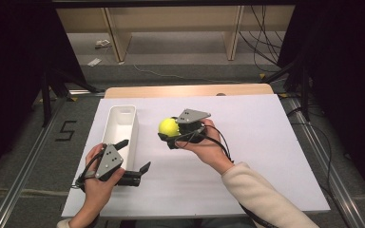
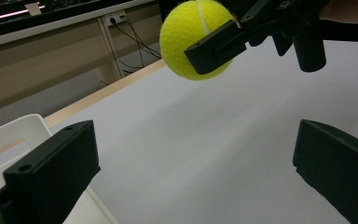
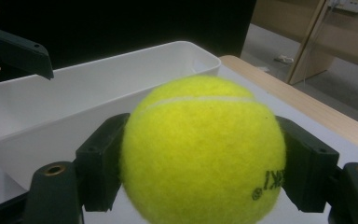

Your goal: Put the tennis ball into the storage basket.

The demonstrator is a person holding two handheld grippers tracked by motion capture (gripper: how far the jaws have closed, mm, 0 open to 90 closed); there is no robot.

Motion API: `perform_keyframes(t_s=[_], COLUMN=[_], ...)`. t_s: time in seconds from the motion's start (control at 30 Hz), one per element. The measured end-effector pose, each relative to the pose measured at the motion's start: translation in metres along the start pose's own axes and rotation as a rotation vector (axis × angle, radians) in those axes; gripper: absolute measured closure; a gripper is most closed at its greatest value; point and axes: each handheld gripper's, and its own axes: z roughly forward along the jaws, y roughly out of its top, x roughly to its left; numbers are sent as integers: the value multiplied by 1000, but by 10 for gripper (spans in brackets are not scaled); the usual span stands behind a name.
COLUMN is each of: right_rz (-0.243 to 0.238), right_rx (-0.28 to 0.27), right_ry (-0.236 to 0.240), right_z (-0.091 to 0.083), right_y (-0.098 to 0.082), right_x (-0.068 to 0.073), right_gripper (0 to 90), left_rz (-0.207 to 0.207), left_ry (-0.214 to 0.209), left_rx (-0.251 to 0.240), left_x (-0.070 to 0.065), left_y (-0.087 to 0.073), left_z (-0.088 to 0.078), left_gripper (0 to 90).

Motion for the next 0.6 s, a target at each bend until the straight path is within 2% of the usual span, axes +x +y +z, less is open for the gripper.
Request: perform_keyframes(t_s=[0.6], right_rz=[7], right_rx=[-6], right_ry=[5], right_z=[5], right_y=[4], right_x=[2], right_gripper=[267], left_rz=[0], left_ry=[1], left_rx=[-1], left_x=[0], left_y=[0], left_z=[0], left_gripper=[0])
